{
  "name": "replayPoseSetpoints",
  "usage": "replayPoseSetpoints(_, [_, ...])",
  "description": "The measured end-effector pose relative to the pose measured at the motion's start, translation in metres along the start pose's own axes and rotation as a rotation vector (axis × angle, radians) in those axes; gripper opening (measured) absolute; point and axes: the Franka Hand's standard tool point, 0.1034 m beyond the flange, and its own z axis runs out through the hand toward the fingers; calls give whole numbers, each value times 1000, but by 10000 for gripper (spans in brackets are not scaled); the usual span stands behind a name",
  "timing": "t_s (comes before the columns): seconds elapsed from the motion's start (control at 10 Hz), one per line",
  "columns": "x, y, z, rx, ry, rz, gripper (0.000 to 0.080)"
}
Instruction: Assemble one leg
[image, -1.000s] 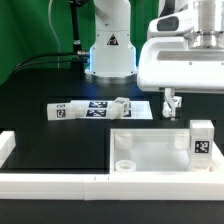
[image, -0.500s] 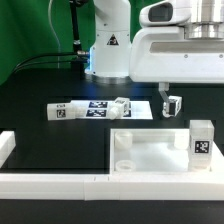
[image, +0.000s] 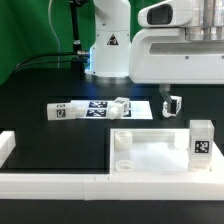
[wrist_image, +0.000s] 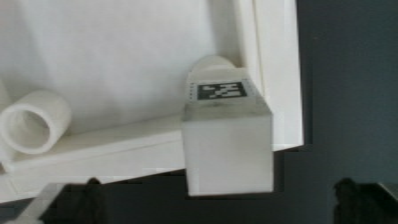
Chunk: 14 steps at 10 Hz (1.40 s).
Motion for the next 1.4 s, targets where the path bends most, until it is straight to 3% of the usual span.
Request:
replayPoseSetpoints(0.2, [-1, 0, 2, 6, -7, -1, 649])
replayPoseSetpoints(0.5, [2, -5, 28, -15, -19, 4, 649])
replayPoseSetpoints(0.9, [1, -9, 37, -23, -4, 63, 649])
replayPoseSetpoints(1.1, [1, -8, 37, -24, -4, 86, 392])
replayPoseSetpoints(1.2, [2, -7, 38, -24, -4, 87, 392])
replayPoseSetpoints(1.3, [2, -7, 38, -25, -4, 89, 284])
replayPoseSetpoints(1.4, [2, -7, 38, -24, -3, 159, 284])
